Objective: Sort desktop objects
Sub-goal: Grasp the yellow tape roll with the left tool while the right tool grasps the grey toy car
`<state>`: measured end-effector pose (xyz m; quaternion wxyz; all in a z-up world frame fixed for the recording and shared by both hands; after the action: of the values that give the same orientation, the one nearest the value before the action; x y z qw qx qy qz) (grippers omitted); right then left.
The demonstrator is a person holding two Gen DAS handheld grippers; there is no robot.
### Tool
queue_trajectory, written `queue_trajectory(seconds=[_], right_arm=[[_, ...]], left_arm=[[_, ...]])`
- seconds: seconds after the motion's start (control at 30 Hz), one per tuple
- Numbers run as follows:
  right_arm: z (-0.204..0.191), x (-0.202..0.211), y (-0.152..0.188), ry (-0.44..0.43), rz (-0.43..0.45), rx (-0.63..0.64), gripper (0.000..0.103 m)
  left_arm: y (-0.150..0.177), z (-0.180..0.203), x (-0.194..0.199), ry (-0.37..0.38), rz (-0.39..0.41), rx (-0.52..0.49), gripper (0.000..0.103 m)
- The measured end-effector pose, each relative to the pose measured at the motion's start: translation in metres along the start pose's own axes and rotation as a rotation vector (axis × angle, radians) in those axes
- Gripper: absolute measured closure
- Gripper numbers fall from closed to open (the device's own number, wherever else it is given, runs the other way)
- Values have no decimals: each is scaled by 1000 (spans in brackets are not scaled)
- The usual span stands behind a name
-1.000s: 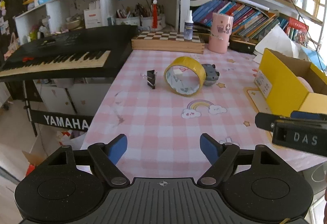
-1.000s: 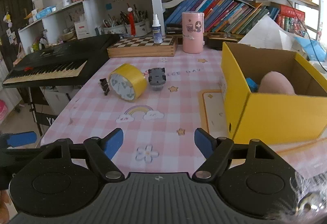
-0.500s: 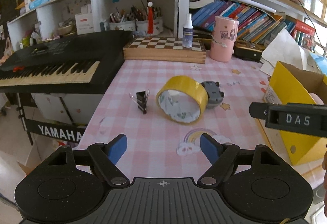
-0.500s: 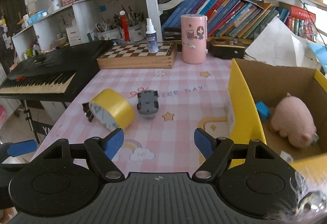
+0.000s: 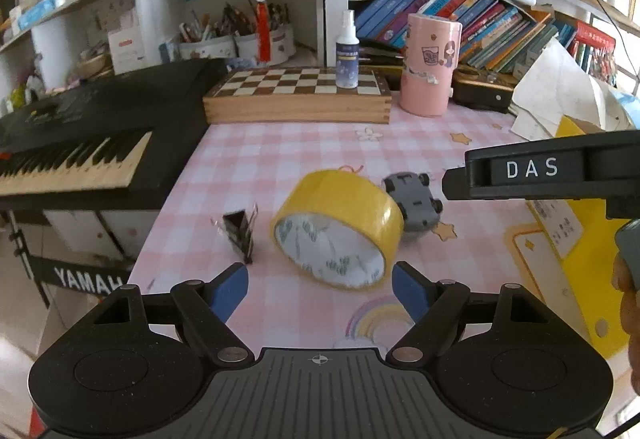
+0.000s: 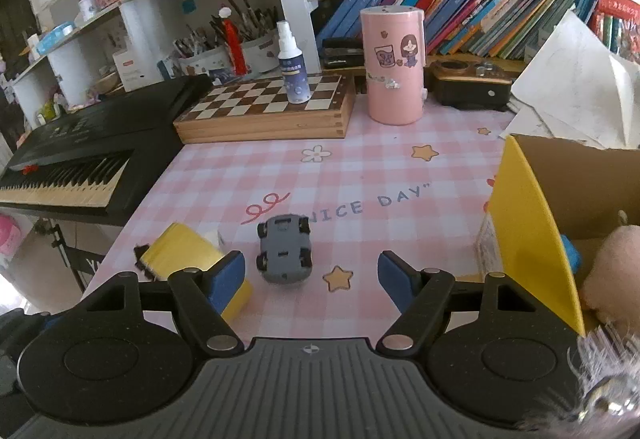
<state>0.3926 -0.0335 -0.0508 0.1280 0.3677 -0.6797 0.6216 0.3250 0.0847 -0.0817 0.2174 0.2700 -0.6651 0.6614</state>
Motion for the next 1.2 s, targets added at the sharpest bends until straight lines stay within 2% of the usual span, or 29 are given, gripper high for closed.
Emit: queue_trajectory(seconds=[0.13, 0.3, 0.53, 0.77, 1.0, 1.1, 1.2], right_arm=[[3, -14, -6, 3, -16, -5, 30], [3, -29, -7, -6, -41, 7, 30], [2, -47, -6, -5, -83, 18, 30], [-2, -64, -4, -23, -126, 23, 30], [-13, -82, 2, -22, -159, 38, 32], [-17, -91, 2, -22, -161, 62, 37], [-19, -98, 6, -21, -182, 81, 52]], left_arm=[[-4, -1, -20, 25, 25, -37, 19], [1, 1, -44, 74, -8, -66, 19], [4, 0, -65, 68, -39, -48, 18], [8, 10, -72, 54, -45, -80, 17], [7, -4, -70, 37, -40, -59, 17], [6, -11, -69, 9, -23, -42, 17], [5, -18, -70, -4, -10, -8, 19]])
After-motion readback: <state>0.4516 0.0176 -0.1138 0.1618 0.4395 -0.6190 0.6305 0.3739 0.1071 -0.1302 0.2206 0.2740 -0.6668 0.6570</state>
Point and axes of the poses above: each gripper's, at about its wrist camera, not at the fingertips, and x roughly against the way its jaws point, z to its right, y to its underside, the point moved 9 cm from there along -x, roughly the way its jaws point, and after that the axes turned 1 degree about z, right-handed, at the moved point
